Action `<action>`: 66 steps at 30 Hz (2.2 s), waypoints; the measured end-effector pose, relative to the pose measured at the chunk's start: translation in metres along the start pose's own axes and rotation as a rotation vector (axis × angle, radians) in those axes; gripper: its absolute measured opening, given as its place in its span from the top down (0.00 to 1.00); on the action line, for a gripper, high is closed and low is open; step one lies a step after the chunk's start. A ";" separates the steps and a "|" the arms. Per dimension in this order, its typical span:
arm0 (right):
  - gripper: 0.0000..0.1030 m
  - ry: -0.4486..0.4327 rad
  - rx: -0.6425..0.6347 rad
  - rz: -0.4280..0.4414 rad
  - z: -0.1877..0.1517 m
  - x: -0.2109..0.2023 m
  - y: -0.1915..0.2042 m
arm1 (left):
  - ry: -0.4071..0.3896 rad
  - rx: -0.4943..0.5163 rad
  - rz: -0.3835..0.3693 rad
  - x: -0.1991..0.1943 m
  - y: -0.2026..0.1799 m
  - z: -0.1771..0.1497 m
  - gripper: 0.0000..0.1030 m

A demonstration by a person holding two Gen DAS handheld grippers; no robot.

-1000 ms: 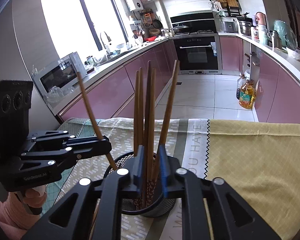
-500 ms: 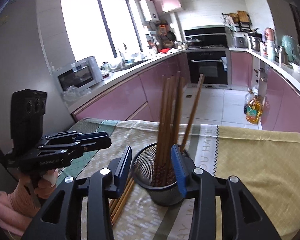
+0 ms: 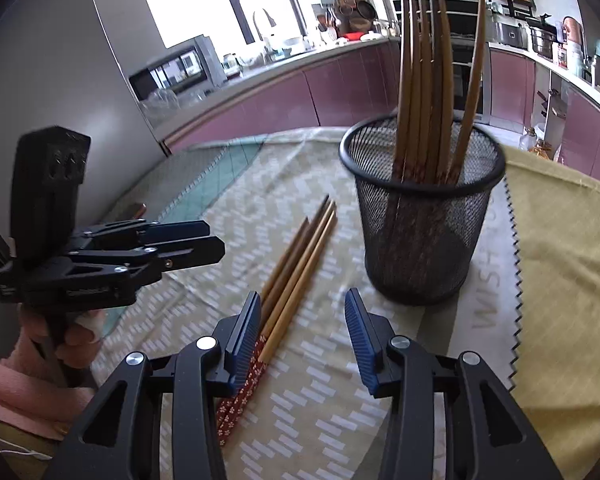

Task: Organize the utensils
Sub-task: 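Move both open tools back down to the chopsticks on the cloth, then close the left tool on a chopstick while the right tool grasps another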

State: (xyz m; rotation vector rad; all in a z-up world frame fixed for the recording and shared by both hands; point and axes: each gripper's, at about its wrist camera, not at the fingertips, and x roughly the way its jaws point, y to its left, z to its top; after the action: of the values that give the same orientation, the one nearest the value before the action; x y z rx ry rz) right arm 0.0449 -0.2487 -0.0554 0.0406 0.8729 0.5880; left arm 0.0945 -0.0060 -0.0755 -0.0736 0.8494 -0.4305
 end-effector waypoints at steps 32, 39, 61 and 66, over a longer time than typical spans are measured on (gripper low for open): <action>0.62 0.067 -0.014 -0.122 -0.013 0.024 0.012 | 0.086 0.092 0.078 0.040 -0.029 -0.013 0.47; 0.62 0.065 -0.010 -0.116 -0.012 0.025 0.010 | 0.088 0.092 0.080 0.039 -0.026 -0.014 0.54; 0.88 0.063 -0.016 -0.140 -0.003 0.033 0.010 | 0.088 0.064 0.118 0.042 -0.016 -0.006 0.86; 0.94 0.077 -0.006 -0.129 -0.008 0.027 0.008 | 0.090 0.049 0.113 0.038 -0.014 -0.011 0.92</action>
State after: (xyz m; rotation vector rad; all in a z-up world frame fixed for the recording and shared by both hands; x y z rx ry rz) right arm 0.0484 -0.2301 -0.0771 -0.0437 0.9405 0.4742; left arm 0.1034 -0.0324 -0.1067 0.0389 0.9262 -0.3500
